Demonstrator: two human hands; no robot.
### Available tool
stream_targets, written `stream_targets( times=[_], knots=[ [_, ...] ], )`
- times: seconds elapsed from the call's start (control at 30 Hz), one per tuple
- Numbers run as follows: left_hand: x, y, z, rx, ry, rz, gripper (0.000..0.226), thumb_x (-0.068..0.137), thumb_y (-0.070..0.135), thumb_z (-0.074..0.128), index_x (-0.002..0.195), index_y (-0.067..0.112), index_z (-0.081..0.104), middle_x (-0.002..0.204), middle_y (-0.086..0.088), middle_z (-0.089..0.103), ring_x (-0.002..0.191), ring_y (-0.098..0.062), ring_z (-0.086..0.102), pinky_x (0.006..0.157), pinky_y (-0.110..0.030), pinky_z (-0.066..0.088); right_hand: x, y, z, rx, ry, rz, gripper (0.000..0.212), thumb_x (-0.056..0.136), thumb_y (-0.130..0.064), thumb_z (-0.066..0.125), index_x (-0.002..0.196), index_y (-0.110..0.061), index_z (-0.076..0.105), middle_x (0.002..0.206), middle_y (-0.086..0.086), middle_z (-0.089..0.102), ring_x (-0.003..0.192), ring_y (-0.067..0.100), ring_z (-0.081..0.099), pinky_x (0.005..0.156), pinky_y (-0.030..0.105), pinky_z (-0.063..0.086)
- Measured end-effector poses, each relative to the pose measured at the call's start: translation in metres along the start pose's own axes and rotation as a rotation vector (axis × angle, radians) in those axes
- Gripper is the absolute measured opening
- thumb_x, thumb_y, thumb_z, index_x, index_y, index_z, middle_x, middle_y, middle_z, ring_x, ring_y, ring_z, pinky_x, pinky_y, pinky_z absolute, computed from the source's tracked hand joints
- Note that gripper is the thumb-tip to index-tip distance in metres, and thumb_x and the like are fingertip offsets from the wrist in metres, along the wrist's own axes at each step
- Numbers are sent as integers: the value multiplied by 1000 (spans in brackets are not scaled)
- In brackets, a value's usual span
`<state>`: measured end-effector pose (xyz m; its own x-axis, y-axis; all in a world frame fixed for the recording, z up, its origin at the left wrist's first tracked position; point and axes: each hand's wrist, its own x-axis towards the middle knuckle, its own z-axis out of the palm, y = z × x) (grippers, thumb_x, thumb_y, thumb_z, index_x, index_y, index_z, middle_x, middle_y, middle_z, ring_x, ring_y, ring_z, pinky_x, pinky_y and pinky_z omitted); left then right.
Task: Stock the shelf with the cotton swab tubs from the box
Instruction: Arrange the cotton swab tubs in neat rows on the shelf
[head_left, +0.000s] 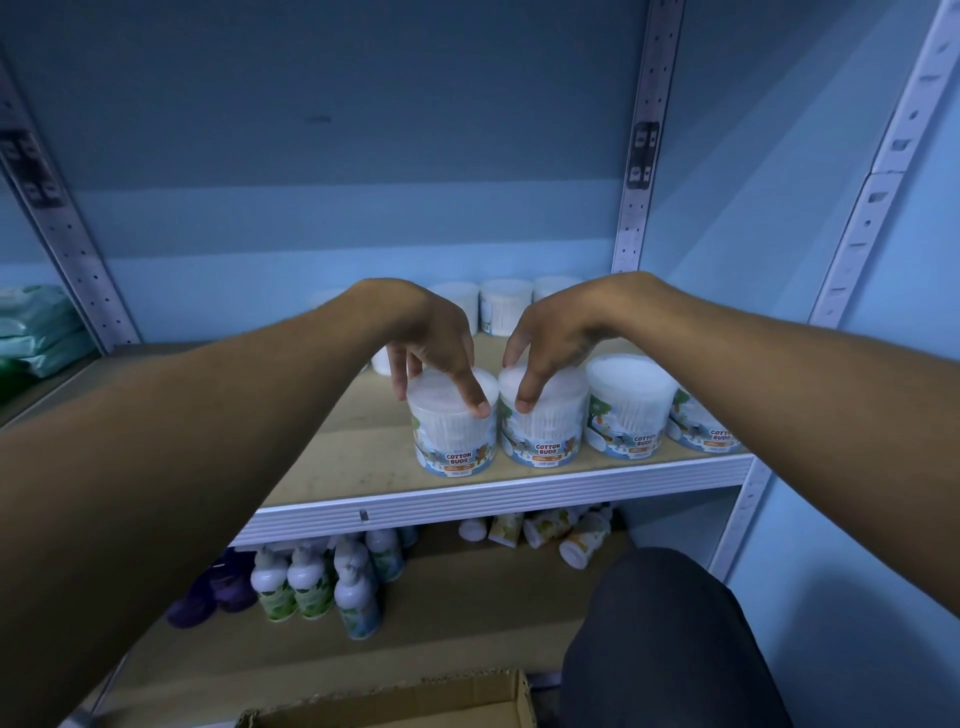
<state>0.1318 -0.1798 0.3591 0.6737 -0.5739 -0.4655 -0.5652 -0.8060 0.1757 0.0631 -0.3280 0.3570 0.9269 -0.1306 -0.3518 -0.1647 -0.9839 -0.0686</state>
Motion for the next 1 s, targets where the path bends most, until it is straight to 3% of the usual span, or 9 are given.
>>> stream_targets(
  times=[0.47,0.57,0.73,0.87,1.0],
  knots=[
    [-1,2,0,29,-9,-9,72,66,50,88,124,13,67,125,-8,62,104,-33,64,74,-48,63,1,-3,-1,3,-37,31,72,71,-48,86,135,-26,60,125,-5,53,111,19,52,82,28,50],
    [-1,3,0,33,-19,-24,77,66,49,88,129,12,63,129,-9,60,106,-33,63,77,-48,62,3,-3,-2,16,-56,47,76,70,-48,87,137,-27,58,137,-2,52,121,22,52,91,31,53],
    [-3,0,-5,53,3,-34,106,63,63,84,148,16,42,144,-7,50,116,-30,60,89,-43,60,7,-5,-10,103,-56,71,82,75,-54,80,146,-28,48,155,-2,39,140,26,42,109,41,45],
    [-11,-20,-18,77,90,-25,90,72,65,76,145,20,48,143,0,51,115,-26,61,94,-40,57,11,-15,-22,75,4,51,66,86,-49,70,145,-30,48,154,-4,38,137,25,43,106,40,47],
    [-16,-47,-31,120,168,-52,74,78,57,75,139,20,55,135,0,55,114,-25,62,93,-39,58,22,-29,-27,29,9,42,63,91,-46,66,147,-28,44,154,0,38,134,29,47,103,41,49]
  ],
)
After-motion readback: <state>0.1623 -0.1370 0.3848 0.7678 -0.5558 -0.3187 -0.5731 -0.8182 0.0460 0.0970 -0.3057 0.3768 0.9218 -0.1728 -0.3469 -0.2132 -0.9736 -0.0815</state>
